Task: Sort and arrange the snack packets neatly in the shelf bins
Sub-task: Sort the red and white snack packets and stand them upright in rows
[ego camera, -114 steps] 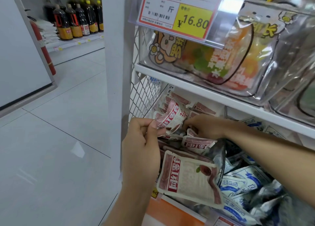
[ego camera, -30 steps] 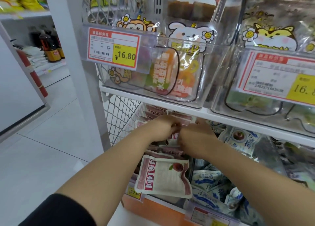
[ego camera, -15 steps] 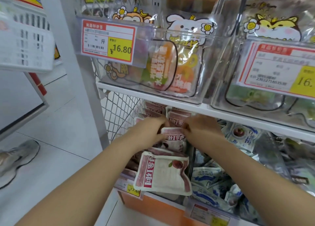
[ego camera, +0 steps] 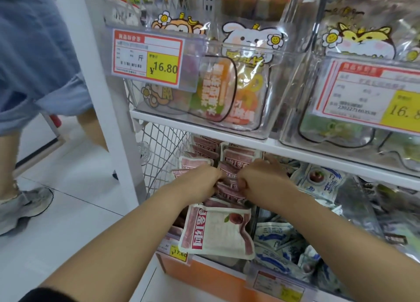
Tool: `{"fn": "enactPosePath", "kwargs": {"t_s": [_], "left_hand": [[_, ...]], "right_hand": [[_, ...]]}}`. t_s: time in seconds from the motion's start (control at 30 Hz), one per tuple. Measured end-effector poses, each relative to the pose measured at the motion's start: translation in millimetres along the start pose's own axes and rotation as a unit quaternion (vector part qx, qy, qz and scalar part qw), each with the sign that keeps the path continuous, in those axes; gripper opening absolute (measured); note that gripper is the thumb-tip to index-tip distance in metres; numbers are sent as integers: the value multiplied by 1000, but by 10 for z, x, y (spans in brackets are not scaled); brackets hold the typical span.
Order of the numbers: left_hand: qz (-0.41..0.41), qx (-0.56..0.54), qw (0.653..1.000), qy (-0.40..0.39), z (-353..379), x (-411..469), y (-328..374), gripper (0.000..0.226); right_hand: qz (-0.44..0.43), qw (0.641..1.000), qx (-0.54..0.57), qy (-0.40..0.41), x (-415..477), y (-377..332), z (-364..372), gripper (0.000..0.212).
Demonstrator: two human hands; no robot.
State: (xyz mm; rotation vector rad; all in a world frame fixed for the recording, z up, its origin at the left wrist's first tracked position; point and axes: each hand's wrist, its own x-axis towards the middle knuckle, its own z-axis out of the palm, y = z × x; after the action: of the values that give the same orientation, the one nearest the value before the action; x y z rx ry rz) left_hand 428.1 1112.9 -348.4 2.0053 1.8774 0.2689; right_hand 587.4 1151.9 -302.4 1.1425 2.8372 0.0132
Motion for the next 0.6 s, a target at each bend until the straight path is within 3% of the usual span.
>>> {"fn": "enactPosePath", "kwargs": {"t_s": [0.07,0.17,0.23,0.37,0.5,0.6], "left_hand": [[4,-55,998,21,-59,-88,20,47],[-21,-105,988,108,-125,-313,75,26],[-48,-41,993,101,-123,-494,167,19],[-102,70,992,32,8,-706,334,36],[-125,60,984,108,125,-797,385,37],[-131,21,981,140,214,-851,419,30]], "right_hand": [[-8,1000,15,8,-16,34,-26,17],[-13,995,78,60,-108,59,-70,17],[-35,995,73,50,-171,14,-70,16],[-39,998,-48,-19,-100,-132,-35,15],[-30,996,-85,-11,25,-157,-18,26],[-9,997,-62,41,41,-86,-22,28]]}}
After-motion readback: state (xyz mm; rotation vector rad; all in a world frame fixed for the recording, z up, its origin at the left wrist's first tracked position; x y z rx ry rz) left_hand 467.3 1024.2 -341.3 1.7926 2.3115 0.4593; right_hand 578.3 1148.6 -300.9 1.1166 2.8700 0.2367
